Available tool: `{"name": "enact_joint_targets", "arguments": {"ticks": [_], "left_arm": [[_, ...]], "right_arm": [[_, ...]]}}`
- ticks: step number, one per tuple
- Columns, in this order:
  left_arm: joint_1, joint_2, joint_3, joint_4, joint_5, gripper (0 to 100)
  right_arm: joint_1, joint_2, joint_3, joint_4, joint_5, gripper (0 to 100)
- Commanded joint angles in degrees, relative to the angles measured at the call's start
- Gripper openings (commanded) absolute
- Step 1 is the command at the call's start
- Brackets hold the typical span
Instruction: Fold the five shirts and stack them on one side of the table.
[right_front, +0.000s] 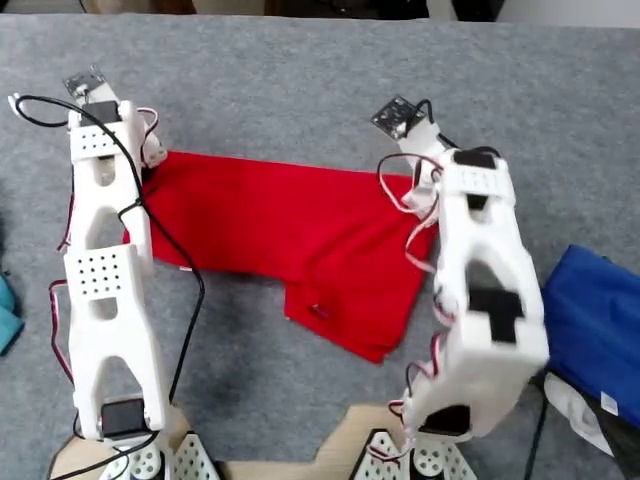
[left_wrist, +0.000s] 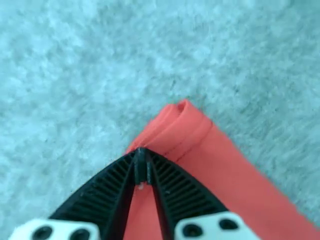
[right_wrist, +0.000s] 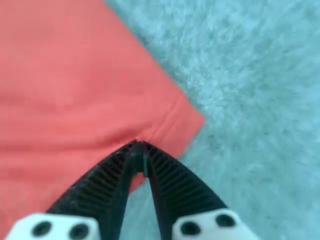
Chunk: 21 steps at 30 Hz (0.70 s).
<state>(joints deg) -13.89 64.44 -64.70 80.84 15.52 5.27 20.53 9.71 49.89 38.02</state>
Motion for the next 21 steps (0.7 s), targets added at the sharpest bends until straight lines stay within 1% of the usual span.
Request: {"name": "enact_joint_targets", "arguments": {"ticks": [1, 6, 9, 11, 15, 21], "left_arm": [[-0.79, 1.45, -4.13, -2.02, 0.26, 2], [-0.62, 2.95, -7.21, -1.67, 0.26, 2], [-0.79, 3.03, -7.21, -1.76, 0.18, 2], [-0.79, 3.03, -7.21, -1.67, 0.09, 2], [-0.79, 3.03, -7.21, -1.23, 0.26, 2], [-0.79, 2.86, -7.47, 0.97, 0.26, 2]], "right_arm": [[3.12, 7.60, -9.54, -0.44, 0.97, 0.5], [3.47, 8.92, -15.16, 5.36, 3.52, 0.5], [1.10, 3.30, -15.78, 12.57, 3.96, 0.5], [-0.40, -1.89, -14.37, 15.56, 4.13, 0.5], [-2.51, -13.49, -6.99, 17.14, 4.57, 0.5], [-3.47, -30.73, 11.47, 17.49, 8.97, 0.5]]}}
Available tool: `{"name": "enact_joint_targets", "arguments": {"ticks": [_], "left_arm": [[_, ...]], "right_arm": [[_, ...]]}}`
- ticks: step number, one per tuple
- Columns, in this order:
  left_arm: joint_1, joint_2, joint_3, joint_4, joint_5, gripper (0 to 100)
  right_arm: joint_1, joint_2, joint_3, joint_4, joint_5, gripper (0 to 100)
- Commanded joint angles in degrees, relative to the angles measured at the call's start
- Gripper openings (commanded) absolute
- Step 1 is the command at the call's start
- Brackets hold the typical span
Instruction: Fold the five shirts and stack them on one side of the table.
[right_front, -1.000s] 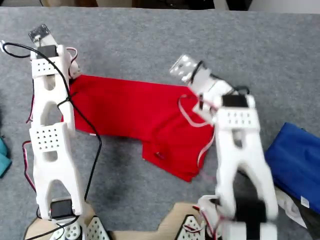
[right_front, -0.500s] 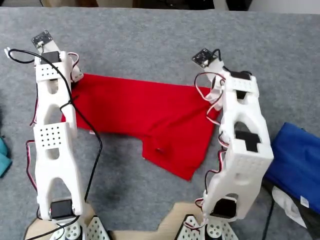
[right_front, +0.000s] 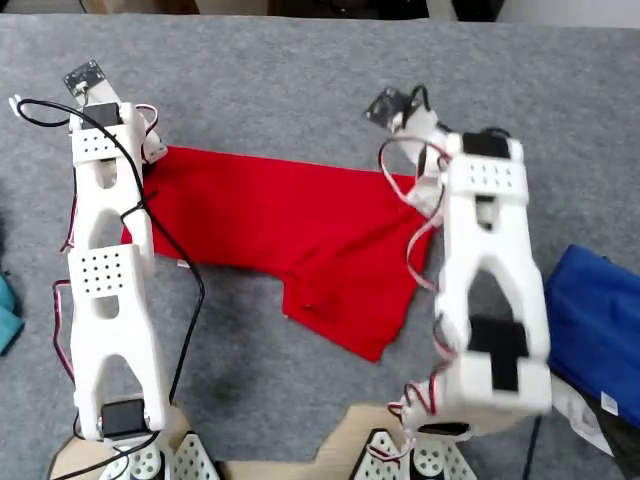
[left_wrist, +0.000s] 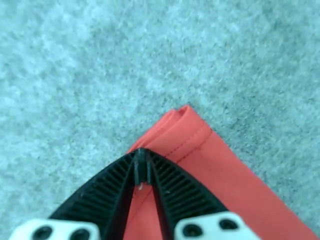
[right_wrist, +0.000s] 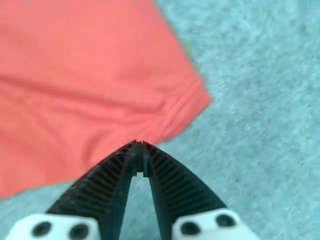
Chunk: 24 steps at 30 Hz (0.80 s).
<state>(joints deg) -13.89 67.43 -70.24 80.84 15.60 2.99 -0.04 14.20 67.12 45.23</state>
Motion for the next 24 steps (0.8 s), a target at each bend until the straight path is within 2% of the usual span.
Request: {"name": "enact_joint_targets", "arguments": {"ticks": [1, 6, 9, 11, 13, 15, 20, 24], "left_arm": [[-0.79, -0.31, -3.25, 1.85, 0.18, 2], [-1.32, -0.04, -11.87, 8.00, 0.18, 2], [-2.29, -0.31, -17.41, 11.96, 0.18, 2], [-3.43, 0.13, -22.33, 13.71, 0.00, 2], [-5.36, 1.01, -24.44, 13.45, -0.18, 2], [-7.82, 3.47, -24.09, 11.34, 0.18, 2], [-14.15, 7.78, -25.67, 9.14, 0.26, 2], [-15.56, 8.40, -25.67, 8.09, 0.35, 2]], "right_arm": [[-1.98, -12.70, 10.33, 0.26, 2.64, 0.5], [-9.98, -21.93, 26.07, 0.18, 7.12, 0.5], [-16.31, -25.27, 31.34, 0.44, 6.42, 2.7], [-20.62, -26.33, 32.84, 0.26, 4.22, 8.4], [-25.36, -26.33, 33.10, 0.35, 1.58, 15.7], [-30.11, -26.33, 33.19, 0.35, -1.41, 18.9], [-39.43, -26.33, 32.92, 0.00, -7.65, 18.2], [-41.71, -25.10, 30.55, -0.88, -10.11, 18.2]]}}
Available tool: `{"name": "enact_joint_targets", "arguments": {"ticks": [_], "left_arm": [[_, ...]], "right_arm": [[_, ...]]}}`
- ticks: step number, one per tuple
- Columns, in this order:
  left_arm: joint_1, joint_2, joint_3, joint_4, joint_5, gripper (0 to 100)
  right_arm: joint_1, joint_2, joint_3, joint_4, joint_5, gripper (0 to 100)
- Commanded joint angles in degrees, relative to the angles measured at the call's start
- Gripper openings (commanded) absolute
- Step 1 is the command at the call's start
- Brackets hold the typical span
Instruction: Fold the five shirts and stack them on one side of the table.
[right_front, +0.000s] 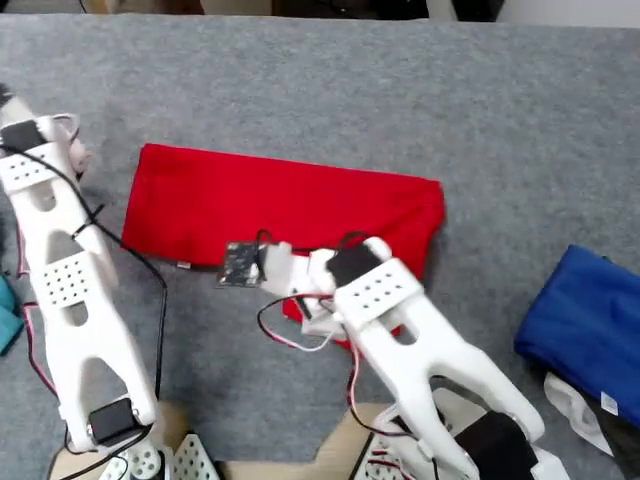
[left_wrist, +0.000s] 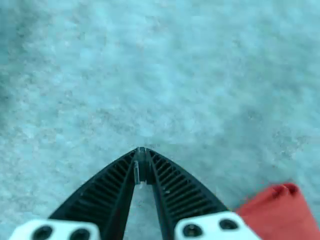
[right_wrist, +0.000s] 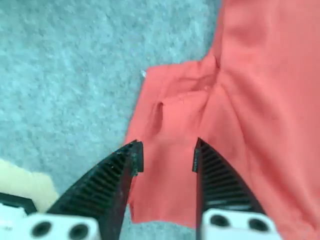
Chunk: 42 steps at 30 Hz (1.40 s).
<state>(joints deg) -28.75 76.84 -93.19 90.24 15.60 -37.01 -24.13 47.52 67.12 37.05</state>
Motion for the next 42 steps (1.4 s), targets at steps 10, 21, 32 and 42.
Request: {"name": "enact_joint_targets", "arguments": {"ticks": [10, 21, 32, 42], "left_arm": [[-0.70, -1.10, -2.73, -4.92, 0.35, 2], [-0.53, -0.75, -2.73, -4.92, 0.26, 2], [-0.44, -0.66, -2.73, -4.92, 0.26, 2], [-0.44, -0.57, -2.73, -5.01, 0.26, 2]], "right_arm": [[-1.89, 16.57, -9.71, -7.30, -5.10, 7.1], [-1.89, 17.71, -10.68, -7.30, -5.01, 0.5], [-1.63, 17.45, -8.22, -3.87, -4.75, 3.9], [1.27, 4.88, -3.91, 2.64, -3.60, 9.9]]}}
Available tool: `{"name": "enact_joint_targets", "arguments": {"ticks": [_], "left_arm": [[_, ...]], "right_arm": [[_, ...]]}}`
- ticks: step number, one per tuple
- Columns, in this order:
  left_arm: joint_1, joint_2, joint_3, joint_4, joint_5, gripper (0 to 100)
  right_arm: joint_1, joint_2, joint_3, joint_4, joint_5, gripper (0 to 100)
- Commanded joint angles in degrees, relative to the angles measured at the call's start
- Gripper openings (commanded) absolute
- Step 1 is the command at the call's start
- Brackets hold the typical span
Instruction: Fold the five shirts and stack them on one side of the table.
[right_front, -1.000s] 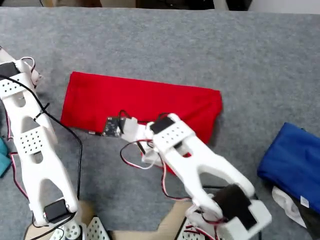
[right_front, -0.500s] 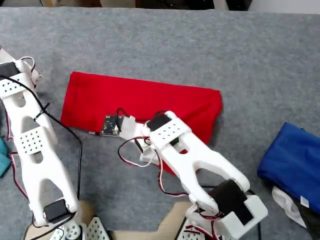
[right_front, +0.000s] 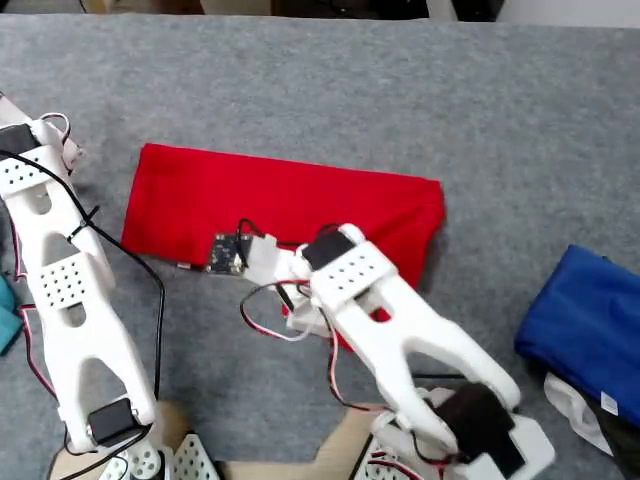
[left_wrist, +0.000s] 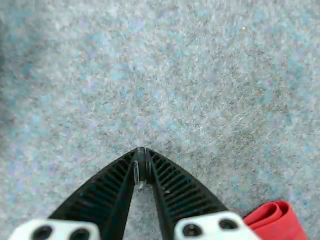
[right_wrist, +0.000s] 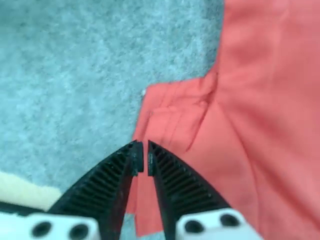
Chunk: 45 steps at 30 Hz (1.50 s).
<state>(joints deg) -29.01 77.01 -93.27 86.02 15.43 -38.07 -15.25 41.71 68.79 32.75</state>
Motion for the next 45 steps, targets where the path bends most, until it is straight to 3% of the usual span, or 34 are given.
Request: {"name": "enact_joint_targets", "arguments": {"ticks": [1, 12, 21, 28, 32, 39, 45], "left_arm": [[-0.18, -0.75, -2.64, -0.97, 0.44, 2], [0.62, -0.66, -2.55, -1.58, 0.26, 2], [0.70, 0.66, -2.55, -2.29, 0.26, 2], [0.70, 0.66, -2.55, -2.11, 0.18, 2], [0.62, 0.66, -2.55, -2.29, 0.18, 2], [0.70, 0.66, -2.64, -2.29, 0.09, 2], [0.70, 0.75, -2.64, -2.29, 0.09, 2]], "right_arm": [[3.56, -4.44, 3.30, 0.44, 0.88, 12.1], [5.49, -5.23, 17.71, -10.11, 2.37, 14.9], [5.49, -1.98, 18.86, -13.01, 2.37, 14.9], [5.49, 3.65, 15.69, -13.01, 2.37, 13.2], [7.16, 3.91, 14.99, -13.01, 2.20, 0.0], [13.93, 3.91, 9.71, -12.66, 2.29, 0.3], [14.55, 4.35, -6.37, -2.11, 5.80, 0.3]]}}
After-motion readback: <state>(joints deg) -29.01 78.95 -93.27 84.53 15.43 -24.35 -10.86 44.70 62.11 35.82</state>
